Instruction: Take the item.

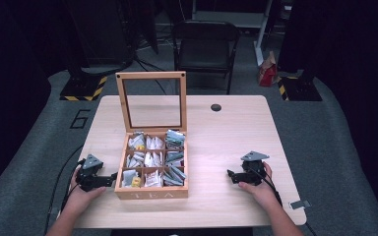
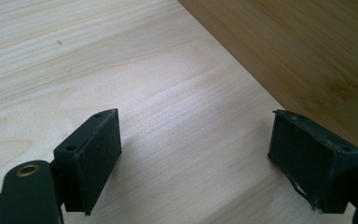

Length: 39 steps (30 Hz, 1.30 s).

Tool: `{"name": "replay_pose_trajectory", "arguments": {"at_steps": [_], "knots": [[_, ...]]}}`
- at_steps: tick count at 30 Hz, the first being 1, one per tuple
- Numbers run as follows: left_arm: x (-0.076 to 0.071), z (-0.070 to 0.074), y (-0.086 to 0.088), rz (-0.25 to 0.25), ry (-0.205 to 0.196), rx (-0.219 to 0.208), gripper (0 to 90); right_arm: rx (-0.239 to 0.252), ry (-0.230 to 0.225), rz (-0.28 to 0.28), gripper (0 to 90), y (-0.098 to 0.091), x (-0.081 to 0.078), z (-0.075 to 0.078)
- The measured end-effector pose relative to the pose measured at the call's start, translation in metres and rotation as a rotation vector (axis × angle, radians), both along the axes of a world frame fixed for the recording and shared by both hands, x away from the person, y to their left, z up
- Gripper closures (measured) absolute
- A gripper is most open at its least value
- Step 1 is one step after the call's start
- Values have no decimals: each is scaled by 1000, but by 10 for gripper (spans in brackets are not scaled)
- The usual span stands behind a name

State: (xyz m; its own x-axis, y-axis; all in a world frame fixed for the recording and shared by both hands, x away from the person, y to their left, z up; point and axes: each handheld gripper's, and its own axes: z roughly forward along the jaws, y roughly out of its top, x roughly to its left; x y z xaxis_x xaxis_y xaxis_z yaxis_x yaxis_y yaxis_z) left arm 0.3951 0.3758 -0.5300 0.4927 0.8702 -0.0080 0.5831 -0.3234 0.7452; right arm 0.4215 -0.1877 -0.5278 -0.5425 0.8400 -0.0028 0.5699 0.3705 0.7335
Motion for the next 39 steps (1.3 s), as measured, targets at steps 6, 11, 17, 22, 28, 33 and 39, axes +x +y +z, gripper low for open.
{"name": "replay_pose_trajectory", "arguments": {"at_steps": [6, 11, 17, 22, 28, 33, 39], "knots": [[0, 0, 0, 1, 3, -1, 163, 0, 0, 0, 121, 0, 0, 0], [0, 0, 0, 0, 1, 0, 163, 0, 0, -1, 121, 0, 0, 0], [0, 0, 0, 1, 3, -2, 163, 4, -5, -9, 122, 1, -1, 0], [0, 0, 0, -1, 3, 3, 163, 7, -1, -16, 124, 1, -1, 0], [0, 0, 0, 1, 3, -2, 163, 9, -4, -20, 145, 0, -1, 0], [0, 0, 0, 1, 1, -1, 163, 14, 4, -25, 208, 1, -2, 2], [0, 0, 0, 0, -4, 1, 163, 28, 1, -7, 323, 3, -4, 10]]}}
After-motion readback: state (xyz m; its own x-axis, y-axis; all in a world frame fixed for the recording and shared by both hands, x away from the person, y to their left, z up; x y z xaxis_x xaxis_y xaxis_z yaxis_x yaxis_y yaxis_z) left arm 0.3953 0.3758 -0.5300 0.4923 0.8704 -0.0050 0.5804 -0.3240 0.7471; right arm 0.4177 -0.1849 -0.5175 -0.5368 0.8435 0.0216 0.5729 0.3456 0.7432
